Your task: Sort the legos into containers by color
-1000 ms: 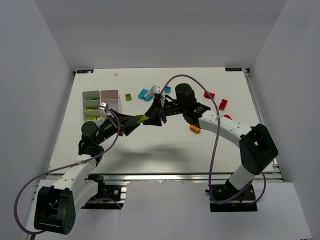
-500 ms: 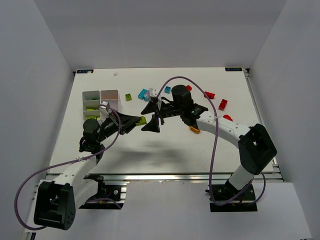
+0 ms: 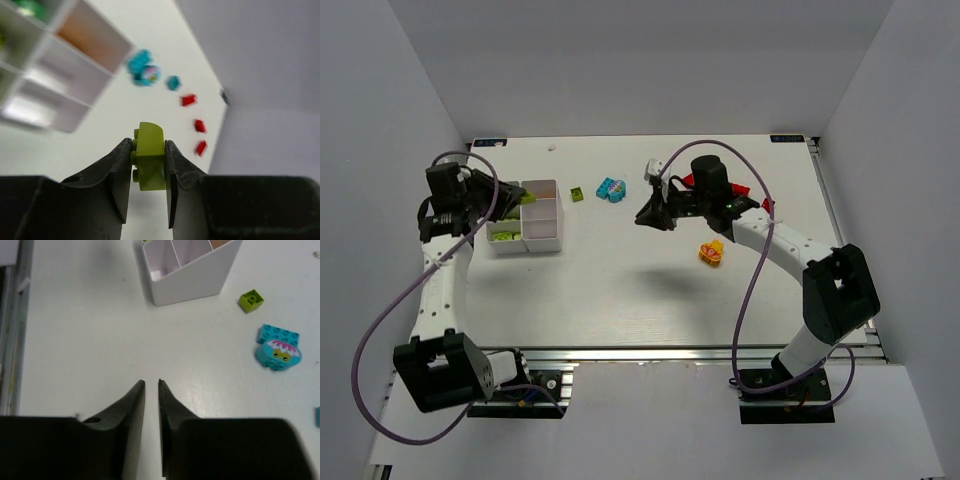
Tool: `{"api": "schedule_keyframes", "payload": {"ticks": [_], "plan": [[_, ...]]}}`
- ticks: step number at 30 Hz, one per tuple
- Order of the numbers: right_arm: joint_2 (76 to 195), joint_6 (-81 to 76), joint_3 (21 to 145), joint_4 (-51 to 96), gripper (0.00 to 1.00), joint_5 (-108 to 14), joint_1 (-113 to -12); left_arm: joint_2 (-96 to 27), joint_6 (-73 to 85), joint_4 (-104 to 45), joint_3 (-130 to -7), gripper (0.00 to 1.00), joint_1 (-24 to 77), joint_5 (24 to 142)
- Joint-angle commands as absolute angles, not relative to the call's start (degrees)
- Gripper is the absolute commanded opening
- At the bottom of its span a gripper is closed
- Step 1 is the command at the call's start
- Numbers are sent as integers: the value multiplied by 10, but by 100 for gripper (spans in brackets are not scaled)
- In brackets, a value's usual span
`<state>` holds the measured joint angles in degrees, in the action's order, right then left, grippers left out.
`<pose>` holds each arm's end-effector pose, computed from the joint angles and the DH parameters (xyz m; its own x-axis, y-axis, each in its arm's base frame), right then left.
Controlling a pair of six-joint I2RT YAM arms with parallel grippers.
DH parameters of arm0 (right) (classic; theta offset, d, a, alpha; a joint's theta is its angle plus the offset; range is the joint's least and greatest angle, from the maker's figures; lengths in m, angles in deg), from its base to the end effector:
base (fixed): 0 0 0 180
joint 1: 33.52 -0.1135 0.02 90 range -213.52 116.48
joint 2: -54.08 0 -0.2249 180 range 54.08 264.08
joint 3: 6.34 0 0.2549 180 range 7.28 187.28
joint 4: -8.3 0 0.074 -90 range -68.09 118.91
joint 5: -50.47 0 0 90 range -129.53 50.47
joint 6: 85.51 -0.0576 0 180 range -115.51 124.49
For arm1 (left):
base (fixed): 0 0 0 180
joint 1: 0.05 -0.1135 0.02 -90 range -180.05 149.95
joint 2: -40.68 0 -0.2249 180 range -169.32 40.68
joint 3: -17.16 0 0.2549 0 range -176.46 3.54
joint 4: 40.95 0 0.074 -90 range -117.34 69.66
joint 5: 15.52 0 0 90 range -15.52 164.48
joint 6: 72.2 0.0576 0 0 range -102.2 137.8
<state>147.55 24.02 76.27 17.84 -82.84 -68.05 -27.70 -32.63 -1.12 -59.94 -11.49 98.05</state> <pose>0.3010 0.2551 0.2496 0.0443 -0.2648 -0.9633 -0.9839 0.1555 -0.0880 0.2963 0.0365 0.2957 -0.4411 -0.8101 -0.3861 -0.2924 0.5365 -0.7916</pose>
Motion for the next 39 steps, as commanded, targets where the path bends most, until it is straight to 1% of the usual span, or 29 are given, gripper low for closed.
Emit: {"api": "schedule_keyframes", "payload": {"ticks": [1, 2, 3, 8, 15, 24, 27, 28, 29, 32, 38, 39], "plan": [[1459, 244, 768, 198, 17, -856, -662, -313, -311, 153, -639, 0, -131, 871], [1459, 241, 768, 198, 3, -857, -660, -320, -321, 157, -647, 0, -138, 850], [1458, 239, 767, 198, 0, -856, -655, -328, -336, 156, -653, 0, -140, 845], [1460, 226, 762, 180, 0, -854, -650, -384, -379, 170, -687, 0, -152, 786], [1464, 227, 762, 175, 0, -858, -641, -433, -404, 135, -703, 0, -156, 734], [1453, 227, 747, 168, 0, -860, -619, -495, -413, 101, -726, 0, -159, 709], [1449, 226, 740, 166, 0, -861, -615, -511, -417, 93, -732, 8, -159, 710], [1447, 226, 736, 166, 0, -861, -613, -515, -419, 91, -734, 16, -159, 710], [1444, 226, 734, 166, 0, -861, -611, -517, -422, 91, -735, 20, -159, 709], [1438, 226, 725, 160, 0, -860, -607, -516, -424, 86, -738, 35, -159, 705], [1429, 229, 715, 161, 0, -860, -604, -511, -428, 87, -735, 54, -159, 709], [1429, 230, 715, 161, 0, -860, -604, -506, -429, 87, -733, 61, -159, 710]]}}
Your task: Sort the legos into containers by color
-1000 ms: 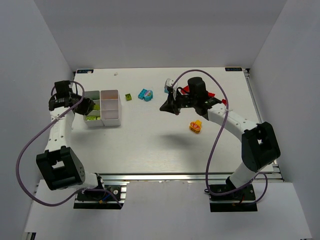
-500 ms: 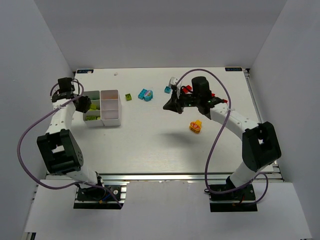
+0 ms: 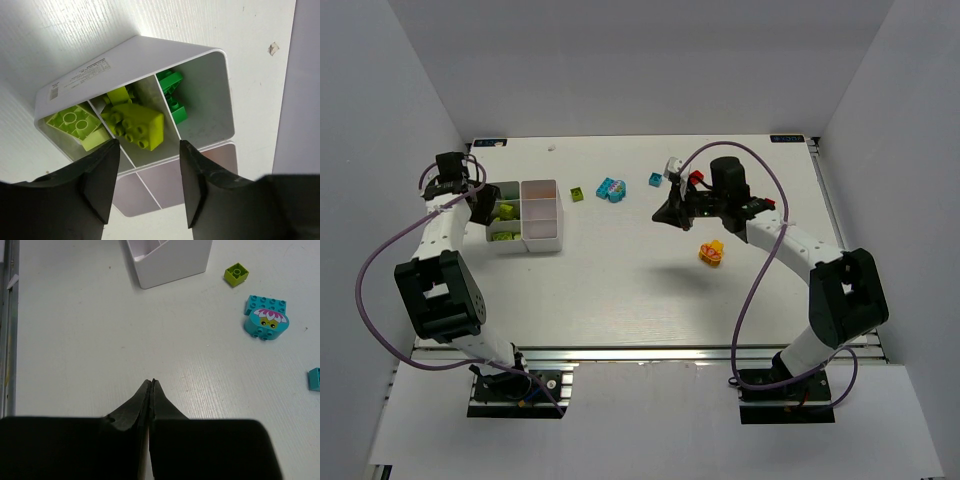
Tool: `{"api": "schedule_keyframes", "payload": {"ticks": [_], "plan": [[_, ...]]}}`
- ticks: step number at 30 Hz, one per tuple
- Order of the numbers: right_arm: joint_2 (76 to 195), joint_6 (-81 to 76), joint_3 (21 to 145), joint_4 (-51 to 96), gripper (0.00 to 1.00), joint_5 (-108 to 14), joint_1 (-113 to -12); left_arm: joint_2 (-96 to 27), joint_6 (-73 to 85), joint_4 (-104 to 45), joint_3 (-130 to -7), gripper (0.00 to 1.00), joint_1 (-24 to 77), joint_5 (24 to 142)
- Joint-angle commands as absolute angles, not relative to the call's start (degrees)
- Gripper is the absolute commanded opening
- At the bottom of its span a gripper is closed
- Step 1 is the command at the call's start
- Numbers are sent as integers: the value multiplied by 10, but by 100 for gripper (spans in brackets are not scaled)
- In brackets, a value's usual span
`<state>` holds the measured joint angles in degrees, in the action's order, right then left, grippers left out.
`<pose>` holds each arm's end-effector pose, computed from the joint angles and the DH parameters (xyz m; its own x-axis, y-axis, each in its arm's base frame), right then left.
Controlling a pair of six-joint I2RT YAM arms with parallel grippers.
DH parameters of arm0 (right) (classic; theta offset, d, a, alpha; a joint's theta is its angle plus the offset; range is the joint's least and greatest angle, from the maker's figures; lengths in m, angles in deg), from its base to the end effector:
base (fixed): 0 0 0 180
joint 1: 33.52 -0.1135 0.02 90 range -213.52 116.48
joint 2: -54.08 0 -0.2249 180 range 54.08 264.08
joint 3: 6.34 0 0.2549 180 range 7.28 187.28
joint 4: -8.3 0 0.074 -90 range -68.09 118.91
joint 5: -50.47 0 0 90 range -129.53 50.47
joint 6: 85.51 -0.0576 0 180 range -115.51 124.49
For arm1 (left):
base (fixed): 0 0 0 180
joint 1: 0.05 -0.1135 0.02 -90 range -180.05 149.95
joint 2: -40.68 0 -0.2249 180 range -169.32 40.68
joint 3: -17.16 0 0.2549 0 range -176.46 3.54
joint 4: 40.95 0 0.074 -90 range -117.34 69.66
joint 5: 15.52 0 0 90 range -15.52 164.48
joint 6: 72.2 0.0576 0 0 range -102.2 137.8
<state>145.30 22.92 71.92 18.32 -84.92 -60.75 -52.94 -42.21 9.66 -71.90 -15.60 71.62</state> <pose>0.3178 0.2097 0.2365 -0.0435 -0.2721 -0.9613 -0.9675 0.2514 -0.0274 0.3493 0.1002 0.2097 -0.1396 -0.9367 -0.3210 -0.8325 0.2865 -0.4742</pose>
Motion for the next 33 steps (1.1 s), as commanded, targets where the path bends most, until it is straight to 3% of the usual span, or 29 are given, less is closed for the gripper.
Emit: {"api": "schedule_keyframes", "payload": {"ticks": [1, 3, 8, 11, 13, 15, 17, 19, 20, 25, 28, 29, 33], "plan": [[1428, 230, 715, 161, 0, -860, -603, -504, -428, 86, -731, 61, -159, 710], [1428, 230, 716, 162, 0, -861, -602, -500, -428, 90, -726, 67, -159, 709], [1423, 250, 722, 181, 0, -873, -599, -475, -418, 77, -713, 67, -159, 722], [1416, 294, 730, 208, 11, -894, -595, -437, -357, 26, -701, 66, -155, 793], [1413, 315, 734, 237, 41, -905, -593, -409, -323, -9, -680, 66, -146, 828], [1403, 322, 724, 226, 89, -899, -591, -368, -287, -52, -665, 76, -133, 862], [1388, 316, 702, 196, 89, -881, -589, -349, -255, -60, -659, 87, -99, 862], [1380, 301, 688, 159, 89, -849, -588, -350, -236, -60, -663, 87, -54, 862], [1381, 294, 684, 152, 89, -838, -588, -358, -223, -55, -668, 98, -37, 853], [1414, 277, 735, 211, 89, -819, -570, -405, -175, -37, -713, 98, 81, 803], [1410, 234, 731, 191, 75, -841, -549, -451, -150, -19, -760, 98, 122, 767], [1411, 226, 733, 193, 63, -842, -545, -465, -145, -12, -786, 98, 130, 759], [1414, 193, 734, 204, 37, -853, -525, -544, -130, 22, -864, 97, 160, 702]]}}
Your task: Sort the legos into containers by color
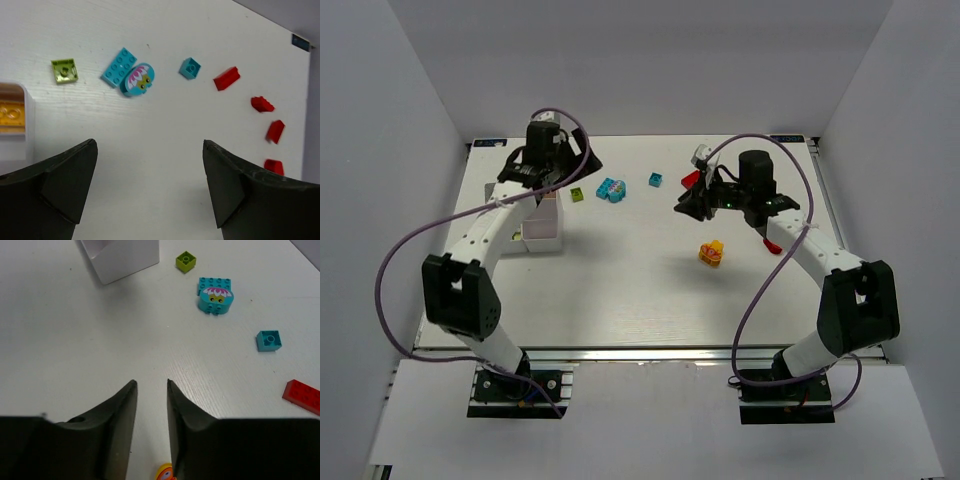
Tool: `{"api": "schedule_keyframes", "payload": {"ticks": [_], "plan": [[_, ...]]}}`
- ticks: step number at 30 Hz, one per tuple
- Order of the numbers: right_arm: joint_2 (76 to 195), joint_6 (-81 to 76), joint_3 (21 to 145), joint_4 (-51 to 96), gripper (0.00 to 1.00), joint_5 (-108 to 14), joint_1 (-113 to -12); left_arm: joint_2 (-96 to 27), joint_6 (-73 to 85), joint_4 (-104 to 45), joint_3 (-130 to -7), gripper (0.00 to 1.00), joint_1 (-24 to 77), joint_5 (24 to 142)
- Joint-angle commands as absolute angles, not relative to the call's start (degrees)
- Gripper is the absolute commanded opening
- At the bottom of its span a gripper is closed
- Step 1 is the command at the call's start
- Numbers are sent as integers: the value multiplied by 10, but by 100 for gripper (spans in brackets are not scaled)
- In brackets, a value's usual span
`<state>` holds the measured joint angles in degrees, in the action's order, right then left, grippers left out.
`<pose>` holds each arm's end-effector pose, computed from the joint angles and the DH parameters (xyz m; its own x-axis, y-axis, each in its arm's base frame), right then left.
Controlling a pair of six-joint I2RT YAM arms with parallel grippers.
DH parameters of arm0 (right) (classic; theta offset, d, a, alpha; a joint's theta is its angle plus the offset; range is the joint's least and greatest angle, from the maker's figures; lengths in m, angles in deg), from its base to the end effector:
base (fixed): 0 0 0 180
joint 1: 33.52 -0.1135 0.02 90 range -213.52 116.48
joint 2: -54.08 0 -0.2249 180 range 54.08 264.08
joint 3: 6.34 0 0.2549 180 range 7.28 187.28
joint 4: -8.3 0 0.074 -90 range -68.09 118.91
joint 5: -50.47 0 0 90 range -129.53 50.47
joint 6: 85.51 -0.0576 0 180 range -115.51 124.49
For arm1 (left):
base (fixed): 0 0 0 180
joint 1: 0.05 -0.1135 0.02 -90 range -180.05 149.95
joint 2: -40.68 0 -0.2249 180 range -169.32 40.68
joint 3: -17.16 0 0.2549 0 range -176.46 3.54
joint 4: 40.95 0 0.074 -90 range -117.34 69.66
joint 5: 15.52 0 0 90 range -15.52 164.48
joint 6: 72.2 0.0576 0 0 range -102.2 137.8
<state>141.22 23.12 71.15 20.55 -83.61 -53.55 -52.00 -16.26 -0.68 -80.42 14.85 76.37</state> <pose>0.3312 0.1634 0.2524 -0.0597 -0.2660 -0.9621 -0.9197 0.3892 -0.0505 0.3781 -0.1026 0.2838 -0.6219 -0.4138 -0.6649 -0.0789 0.8778 -0.4725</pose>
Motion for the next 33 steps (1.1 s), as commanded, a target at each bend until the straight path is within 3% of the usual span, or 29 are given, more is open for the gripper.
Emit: {"api": "schedule_keyframes", "payload": {"ticks": [1, 3, 6, 10, 19, 33], "plan": [[1413, 192, 732, 207, 33, -855, -522, -578, -124, 36, -879, 94, 165, 674], [1412, 190, 727, 209, 27, -858, -517, -616, -118, 55, -941, 88, 173, 650], [1406, 185, 714, 200, 28, -858, -511, -697, -107, 109, -1012, 74, 186, 595], [1406, 180, 702, 186, 30, -860, -502, -787, -81, 165, -1138, 67, 203, 500], [1426, 171, 707, 176, 30, -868, -480, -928, -79, 227, -1282, 67, 206, 384], [1437, 168, 707, 180, 31, -875, -458, -970, -75, 202, -1235, 72, 173, 396]]}}
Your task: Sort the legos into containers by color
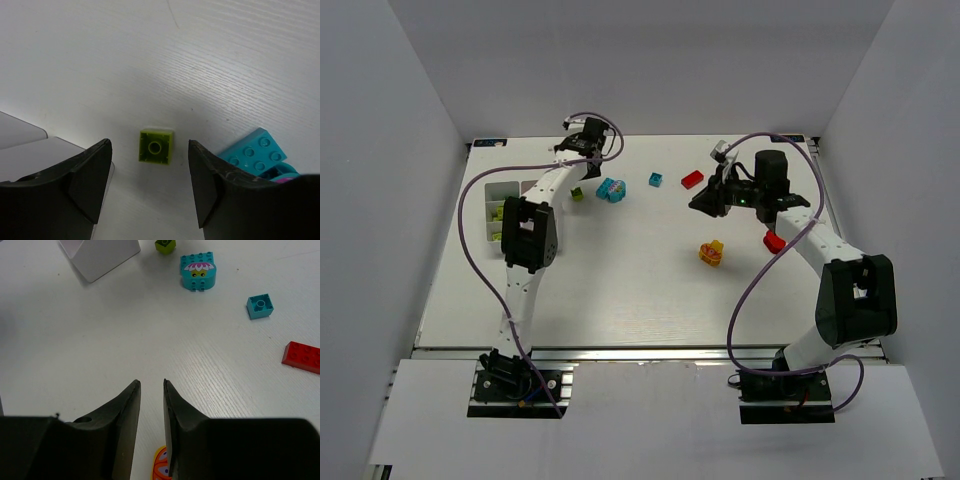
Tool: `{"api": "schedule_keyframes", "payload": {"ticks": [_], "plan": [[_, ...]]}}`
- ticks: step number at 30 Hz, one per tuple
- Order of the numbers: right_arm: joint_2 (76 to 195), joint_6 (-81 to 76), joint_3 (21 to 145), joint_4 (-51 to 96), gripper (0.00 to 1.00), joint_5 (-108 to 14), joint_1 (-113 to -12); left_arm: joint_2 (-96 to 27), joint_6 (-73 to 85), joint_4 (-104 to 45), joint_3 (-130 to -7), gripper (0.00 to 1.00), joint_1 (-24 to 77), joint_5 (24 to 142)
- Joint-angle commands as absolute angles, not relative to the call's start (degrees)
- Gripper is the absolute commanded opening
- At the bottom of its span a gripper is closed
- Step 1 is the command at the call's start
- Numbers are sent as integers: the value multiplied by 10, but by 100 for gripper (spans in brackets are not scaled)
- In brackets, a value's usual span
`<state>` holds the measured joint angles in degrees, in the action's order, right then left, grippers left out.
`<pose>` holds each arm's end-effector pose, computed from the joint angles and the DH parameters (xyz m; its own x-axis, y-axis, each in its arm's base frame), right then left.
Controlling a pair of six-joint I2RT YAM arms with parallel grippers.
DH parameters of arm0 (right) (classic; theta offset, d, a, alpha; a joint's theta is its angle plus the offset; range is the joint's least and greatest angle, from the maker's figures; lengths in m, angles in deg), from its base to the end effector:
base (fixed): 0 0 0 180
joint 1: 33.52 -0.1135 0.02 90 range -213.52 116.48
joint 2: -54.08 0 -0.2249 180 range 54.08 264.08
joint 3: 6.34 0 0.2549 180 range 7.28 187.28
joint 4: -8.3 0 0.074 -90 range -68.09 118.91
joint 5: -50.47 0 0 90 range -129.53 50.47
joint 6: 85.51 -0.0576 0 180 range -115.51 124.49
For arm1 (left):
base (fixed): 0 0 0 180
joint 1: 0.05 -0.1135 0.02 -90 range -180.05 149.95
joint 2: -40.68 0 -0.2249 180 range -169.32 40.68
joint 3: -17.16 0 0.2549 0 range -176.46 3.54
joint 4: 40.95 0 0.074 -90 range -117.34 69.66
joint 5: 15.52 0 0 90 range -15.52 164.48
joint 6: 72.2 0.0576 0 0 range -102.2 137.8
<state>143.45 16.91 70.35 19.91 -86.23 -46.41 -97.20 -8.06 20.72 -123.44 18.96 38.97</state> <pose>0.3510 0.1233 0.2357 -0.2196 -0.2016 -0.9545 -0.8672 0.4886 0.0963 0.4872 -0.1325 0.1729 -0.7210 -0.1271 -0.6812 -0.3696 0.9021 0.2228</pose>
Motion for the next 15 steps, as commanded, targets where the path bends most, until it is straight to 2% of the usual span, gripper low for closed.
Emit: {"api": "schedule_keyframes", "payload": {"ticks": [1, 15], "plan": [[1437, 167, 708, 180, 31, -875, -457, -974, -73, 203, -1236, 72, 172, 400], [1448, 157, 720, 177, 31, -878, -455, -997, -76, 182, -1216, 71, 153, 471]]}}
